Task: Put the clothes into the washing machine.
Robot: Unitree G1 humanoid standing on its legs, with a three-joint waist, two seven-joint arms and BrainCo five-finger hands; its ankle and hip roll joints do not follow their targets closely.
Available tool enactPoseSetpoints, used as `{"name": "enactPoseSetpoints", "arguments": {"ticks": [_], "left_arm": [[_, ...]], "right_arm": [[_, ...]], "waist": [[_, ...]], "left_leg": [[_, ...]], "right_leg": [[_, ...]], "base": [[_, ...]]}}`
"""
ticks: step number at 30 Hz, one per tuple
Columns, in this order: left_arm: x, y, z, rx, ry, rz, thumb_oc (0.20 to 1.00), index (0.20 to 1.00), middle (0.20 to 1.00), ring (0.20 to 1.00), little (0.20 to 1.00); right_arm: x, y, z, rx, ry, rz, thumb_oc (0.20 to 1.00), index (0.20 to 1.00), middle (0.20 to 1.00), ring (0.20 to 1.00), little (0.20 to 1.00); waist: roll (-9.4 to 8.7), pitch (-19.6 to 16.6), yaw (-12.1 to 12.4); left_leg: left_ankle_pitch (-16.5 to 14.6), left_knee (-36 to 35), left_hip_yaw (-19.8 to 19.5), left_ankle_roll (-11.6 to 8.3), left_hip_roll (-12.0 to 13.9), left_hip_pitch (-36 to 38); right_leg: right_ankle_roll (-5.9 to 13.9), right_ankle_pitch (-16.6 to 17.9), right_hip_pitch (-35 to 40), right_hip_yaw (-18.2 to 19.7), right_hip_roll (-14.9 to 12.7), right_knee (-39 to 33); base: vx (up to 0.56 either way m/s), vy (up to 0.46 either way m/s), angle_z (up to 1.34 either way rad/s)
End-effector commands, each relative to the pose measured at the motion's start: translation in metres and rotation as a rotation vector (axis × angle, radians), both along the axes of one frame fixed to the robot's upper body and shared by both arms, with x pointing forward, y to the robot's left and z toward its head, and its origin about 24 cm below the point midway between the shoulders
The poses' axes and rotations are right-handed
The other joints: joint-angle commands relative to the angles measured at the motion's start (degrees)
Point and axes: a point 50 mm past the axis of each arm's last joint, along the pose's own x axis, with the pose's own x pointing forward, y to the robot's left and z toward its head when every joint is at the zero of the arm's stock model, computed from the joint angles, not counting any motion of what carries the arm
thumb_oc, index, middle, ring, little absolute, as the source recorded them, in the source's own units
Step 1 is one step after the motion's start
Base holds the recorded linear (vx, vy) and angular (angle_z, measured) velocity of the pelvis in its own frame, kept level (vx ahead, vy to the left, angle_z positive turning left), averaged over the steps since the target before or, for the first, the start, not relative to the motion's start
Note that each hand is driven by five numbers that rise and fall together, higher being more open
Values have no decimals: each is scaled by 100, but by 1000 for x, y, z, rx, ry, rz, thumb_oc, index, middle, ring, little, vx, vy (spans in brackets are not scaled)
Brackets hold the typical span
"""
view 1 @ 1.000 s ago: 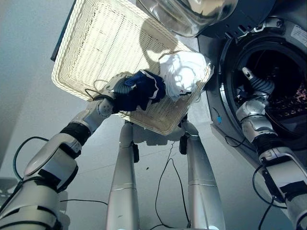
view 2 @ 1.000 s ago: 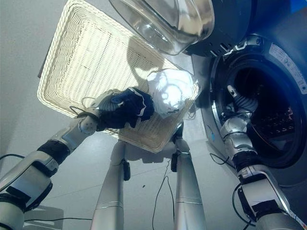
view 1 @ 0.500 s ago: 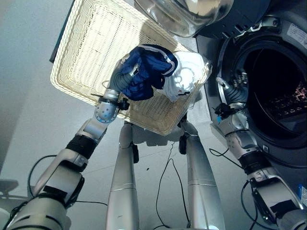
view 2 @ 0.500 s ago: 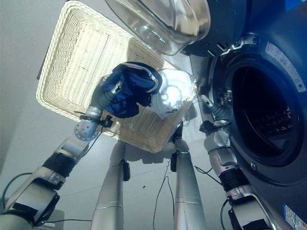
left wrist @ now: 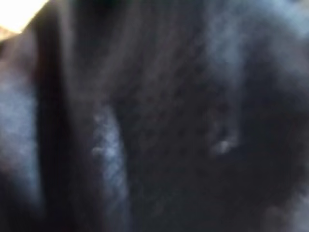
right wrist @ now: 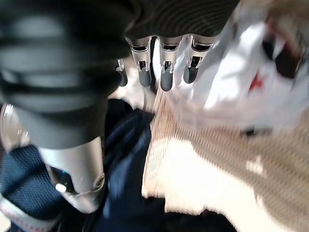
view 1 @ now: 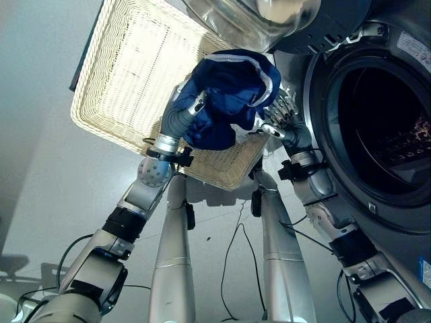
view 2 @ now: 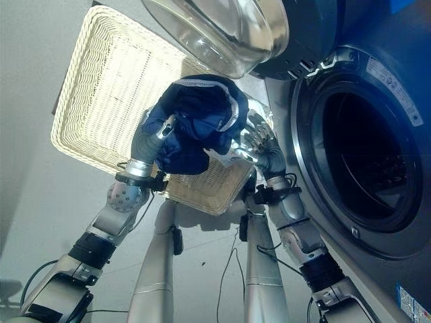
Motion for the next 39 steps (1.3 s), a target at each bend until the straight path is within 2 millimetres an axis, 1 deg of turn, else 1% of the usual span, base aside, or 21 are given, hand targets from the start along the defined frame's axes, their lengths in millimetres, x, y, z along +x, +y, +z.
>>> {"name": "enactPoseSetpoints", "arguments": {"ticks": [1,4,7,13,18,24,28,30,34,38,39], "left_arm": [[-17,-10,25,-41,-138,-106,200,200,200,200,200],[-16,-15,29,-29,-138,-115,200,200,200,200,200],[-16,-20,33,-32,-141,-114,200,200,200,200,200],[-15,-24,39,-54,-157,-85,200,200,200,200,200],[-15,-24,41,-109,-173,-37,200,200,200,200,200],[-21,-26,44,-155,-235,20,200,200,200,200,200],[-24,-28,46,-205,-253,12,200,200,200,200,200],[-27,-29,48,-257,-262,0,200,200,200,200,200],[-32,-32,51,-339,-261,-60,200,200,200,200,200],[-35,-38,52,-348,-258,-94,200,200,200,200,200],[-36,-41,52,-341,-253,-101,200,200,200,200,200]], "right_arm": [[-16,9,20,14,-114,131,1000,1000,1000,1000,1000],[-19,15,36,56,-177,188,1000,1000,1000,1000,1000],[-23,26,50,89,-232,246,1000,1000,1000,1000,1000],[-31,42,66,112,-284,318,1000,1000,1000,1000,1000],[-32,52,68,120,-268,369,1000,1000,1000,1000,1000],[-34,61,68,104,-256,387,1000,1000,1000,1000,1000],[-33,65,67,91,-250,383,1000,1000,1000,1000,1000],[-31,68,66,82,-239,376,1000,1000,1000,1000,1000],[-28,71,64,76,-213,361,1000,1000,1000,1000,1000],[-27,74,64,73,-205,352,1000,1000,1000,1000,1000],[-27,75,63,69,-202,353,774,774,774,774,774]], "waist": [[90,-134,-30],[89,-134,-7],[109,-134,31],[149,-134,89],[146,-134,119],[138,-134,159],[143,-134,172],[154,-134,184],[144,-134,195],[136,-134,200],[131,-134,195]], "left_leg": [[-475,606,110,255,-425,-68],[-473,624,79,264,-444,-47],[-459,630,48,265,-457,-51],[-450,696,0,268,-489,-97],[-455,722,-9,272,-504,-112],[-460,770,-20,281,-531,-146],[-452,776,-23,280,-536,-160],[-440,779,-20,285,-541,-171],[-447,802,-24,292,-553,-181],[-439,785,-25,292,-569,-176],[-439,794,-25,291,-576,-181]], "right_leg": [[233,1091,530,-460,397,-1424],[235,1106,567,-468,388,-1447],[240,1110,578,-483,376,-1453],[229,1101,555,-520,338,-1419],[221,1095,558,-550,327,-1417],[214,1103,541,-599,308,-1408],[212,1101,528,-610,304,-1398],[213,1100,515,-617,305,-1380],[217,1097,506,-628,300,-1362],[220,1116,509,-645,305,-1383],[224,1119,504,-646,306,-1378]], "base": [[0,0,0],[-3,-35,1],[0,0,0],[0,0,0],[0,0,0],[3,-13,4],[1,-4,1],[0,0,0],[0,0,0],[0,0,0],[0,0,0]]}}
